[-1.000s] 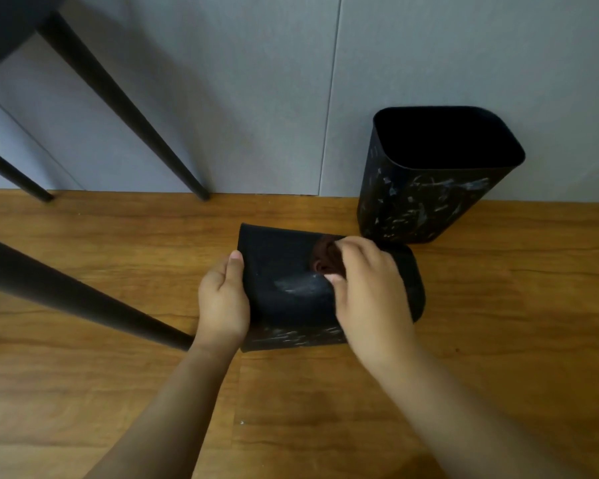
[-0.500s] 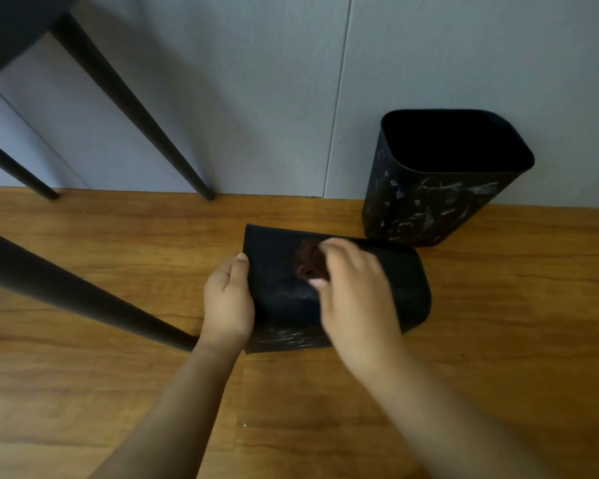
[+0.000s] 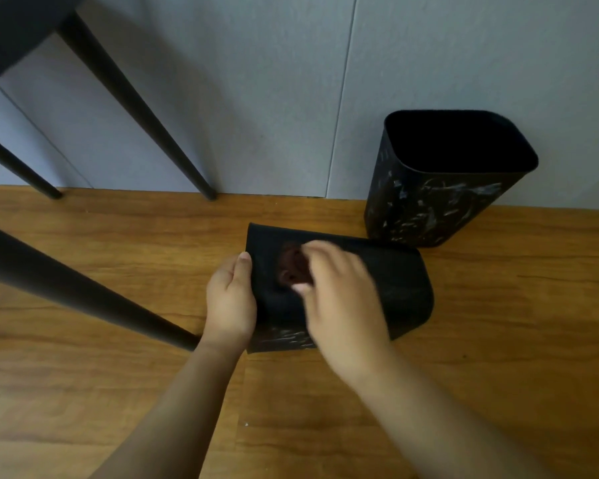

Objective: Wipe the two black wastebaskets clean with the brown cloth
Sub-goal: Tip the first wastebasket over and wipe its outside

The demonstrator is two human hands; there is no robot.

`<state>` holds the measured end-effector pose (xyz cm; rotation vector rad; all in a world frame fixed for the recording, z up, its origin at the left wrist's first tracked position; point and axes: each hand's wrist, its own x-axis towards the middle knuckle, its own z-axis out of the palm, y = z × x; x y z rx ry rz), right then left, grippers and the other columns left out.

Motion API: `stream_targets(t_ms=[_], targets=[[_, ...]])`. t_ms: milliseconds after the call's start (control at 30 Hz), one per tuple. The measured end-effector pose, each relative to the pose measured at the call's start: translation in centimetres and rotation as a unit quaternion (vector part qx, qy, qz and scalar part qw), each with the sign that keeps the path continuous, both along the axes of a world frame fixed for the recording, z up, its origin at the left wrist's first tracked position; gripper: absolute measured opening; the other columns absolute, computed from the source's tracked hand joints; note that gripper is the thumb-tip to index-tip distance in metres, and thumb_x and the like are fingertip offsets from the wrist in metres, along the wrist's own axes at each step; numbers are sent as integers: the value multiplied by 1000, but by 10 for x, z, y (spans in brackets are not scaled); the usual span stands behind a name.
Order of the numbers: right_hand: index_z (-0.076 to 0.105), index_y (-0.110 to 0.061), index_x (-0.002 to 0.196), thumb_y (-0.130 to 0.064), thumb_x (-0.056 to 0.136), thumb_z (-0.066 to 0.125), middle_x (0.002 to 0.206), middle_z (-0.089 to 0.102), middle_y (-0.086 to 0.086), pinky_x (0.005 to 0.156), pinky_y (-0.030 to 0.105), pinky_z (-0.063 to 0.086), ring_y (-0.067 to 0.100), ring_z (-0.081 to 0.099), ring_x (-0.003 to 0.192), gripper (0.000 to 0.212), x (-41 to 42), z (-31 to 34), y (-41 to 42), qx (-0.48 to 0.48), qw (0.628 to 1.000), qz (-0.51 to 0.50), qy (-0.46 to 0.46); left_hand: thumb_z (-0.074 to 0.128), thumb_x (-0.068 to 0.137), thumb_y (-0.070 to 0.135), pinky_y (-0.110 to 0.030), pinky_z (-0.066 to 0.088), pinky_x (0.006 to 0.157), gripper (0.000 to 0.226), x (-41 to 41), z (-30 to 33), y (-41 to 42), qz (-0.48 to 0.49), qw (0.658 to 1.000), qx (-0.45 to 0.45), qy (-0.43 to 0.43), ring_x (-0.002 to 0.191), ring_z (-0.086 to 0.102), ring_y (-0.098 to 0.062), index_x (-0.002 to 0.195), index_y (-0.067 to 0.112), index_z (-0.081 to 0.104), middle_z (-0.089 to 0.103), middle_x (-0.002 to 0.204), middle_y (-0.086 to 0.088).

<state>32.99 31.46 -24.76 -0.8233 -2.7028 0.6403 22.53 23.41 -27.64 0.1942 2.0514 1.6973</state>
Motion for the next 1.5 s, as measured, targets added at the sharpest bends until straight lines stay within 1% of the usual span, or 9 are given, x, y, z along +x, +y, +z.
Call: stream_targets(t_ms=[133,367,633,833,1000,1133,1233,1367,1500], targets=[[56,-20,128,-26,82,57,132,55,-5,104,35,40,17,50,123,46,16,-4,-10,5,995,99,16,40,102,30,-40,47,74,33,-3,-2,-6,-2,1000,18,-5,78,57,-26,82,13,60,62,81,-9],[52,-16,132,-19,86,65,134,56,1,106,36,42,20,49,126,48,23,-3,30,10,990,-136,-23,36,103,34,-27,43,68,32,0,4,1,0,1000,5,-3,89,60,-16,97,20,64,65,95,-2],[46,-27,137,-24,92,58,139,46,-13,111,25,27,7,38,131,46,10,7,-7,-50,993,103,-18,41,101,29,-32,45,70,37,-3,0,-11,-13,999,31,-18,71,55,-22,73,13,58,59,72,-4],[50,-20,131,-25,90,59,127,57,-3,102,29,44,13,51,120,42,24,0,32,-29,991,-127,-27,40,102,31,-21,44,65,30,-9,4,-8,-29,999,25,-20,84,64,-10,92,22,68,69,90,3],[47,-23,135,-26,90,57,138,49,-8,110,30,32,11,42,130,46,-5,7,-12,-39,999,21,-4,41,102,30,-19,48,59,38,-16,2,-10,-66,998,12,-3,58,59,-7,74,12,59,61,62,4],[53,-22,129,-26,83,59,132,53,-7,106,34,40,14,47,125,47,13,-3,-20,-27,995,96,10,43,101,32,-21,49,59,39,-20,-1,-15,-73,997,15,-8,59,59,-12,71,10,57,61,61,2],[58,-20,123,-25,77,58,125,59,-4,101,36,43,17,55,119,46,33,-11,2,42,998,39,6,41,101,36,-20,48,59,35,-18,2,-13,-69,998,-2,-9,67,65,-7,84,18,66,68,72,4],[53,-19,123,-35,86,48,114,60,-1,90,34,53,17,59,108,40,27,-13,34,-20,987,-157,28,39,102,36,-24,44,64,38,-16,6,-9,-58,998,-23,7,69,59,-10,82,17,64,63,73,5],[51,-23,126,-34,90,55,120,58,-5,95,29,46,12,54,110,37,-6,-7,15,22,994,-102,16,38,102,36,-32,46,69,42,-15,4,-6,-59,998,-23,3,73,57,-21,89,4,62,59,78,-7]])
